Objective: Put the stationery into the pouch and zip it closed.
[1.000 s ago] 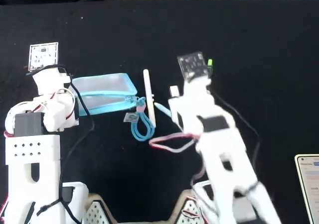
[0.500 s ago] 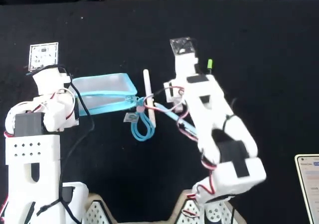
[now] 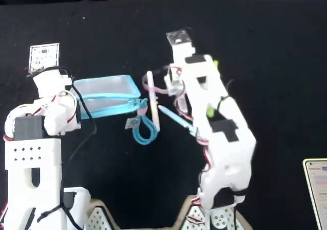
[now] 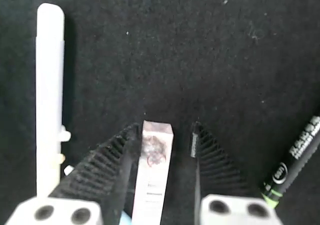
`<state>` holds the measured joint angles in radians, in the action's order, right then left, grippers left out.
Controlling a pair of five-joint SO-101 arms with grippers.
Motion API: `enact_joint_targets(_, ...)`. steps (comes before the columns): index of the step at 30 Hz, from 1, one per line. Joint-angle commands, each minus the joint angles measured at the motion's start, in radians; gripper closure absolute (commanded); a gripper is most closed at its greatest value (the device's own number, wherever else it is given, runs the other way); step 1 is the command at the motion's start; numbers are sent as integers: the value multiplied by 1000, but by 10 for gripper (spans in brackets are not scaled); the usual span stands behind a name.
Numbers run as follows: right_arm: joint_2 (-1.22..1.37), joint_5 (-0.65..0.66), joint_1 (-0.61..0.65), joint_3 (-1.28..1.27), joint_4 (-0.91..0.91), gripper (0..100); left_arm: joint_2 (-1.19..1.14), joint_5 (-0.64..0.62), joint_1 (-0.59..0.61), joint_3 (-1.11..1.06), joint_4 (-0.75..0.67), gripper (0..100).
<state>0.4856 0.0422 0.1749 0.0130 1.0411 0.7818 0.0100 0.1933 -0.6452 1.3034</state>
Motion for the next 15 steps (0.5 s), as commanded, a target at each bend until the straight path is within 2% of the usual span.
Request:
enact_joint_targets(1,130,11,-14,297,226,841,-6,-12,16,-28,5,970)
enact_joint_targets(7,334,11,-37,653,454,991,-6,-12,16,-28,5,970)
enact_joint_targets(12,449,14,-89,921,632,987,-6,-12,16,-28,6,970)
enact_joint_targets(15,473,69,-124,1055,729,988,-6,-12,16,-28,6,970)
